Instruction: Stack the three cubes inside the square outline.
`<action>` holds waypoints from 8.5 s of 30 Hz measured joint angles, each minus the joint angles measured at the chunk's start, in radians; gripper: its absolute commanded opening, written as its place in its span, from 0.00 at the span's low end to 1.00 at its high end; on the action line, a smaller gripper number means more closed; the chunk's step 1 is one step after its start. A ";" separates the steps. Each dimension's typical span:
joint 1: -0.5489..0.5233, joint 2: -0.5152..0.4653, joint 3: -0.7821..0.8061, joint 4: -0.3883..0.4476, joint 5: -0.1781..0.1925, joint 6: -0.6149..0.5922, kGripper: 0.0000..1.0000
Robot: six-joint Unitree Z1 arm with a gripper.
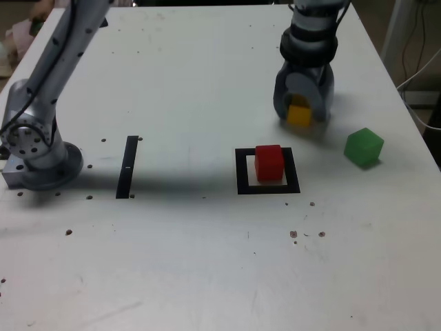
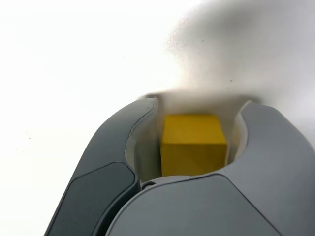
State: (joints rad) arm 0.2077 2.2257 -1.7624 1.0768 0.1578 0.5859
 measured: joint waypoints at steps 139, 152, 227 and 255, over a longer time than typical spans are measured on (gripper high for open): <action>-0.303 -0.352 0.303 0.033 -0.039 -0.609 1.00; -0.303 -0.401 0.235 0.108 0.051 -0.561 1.00; -0.224 0.236 -0.503 0.304 0.008 0.152 0.72; -0.199 0.252 -0.526 0.335 -0.009 0.107 0.20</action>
State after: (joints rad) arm 0.0091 2.4781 -2.2885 1.4118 0.1485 0.6926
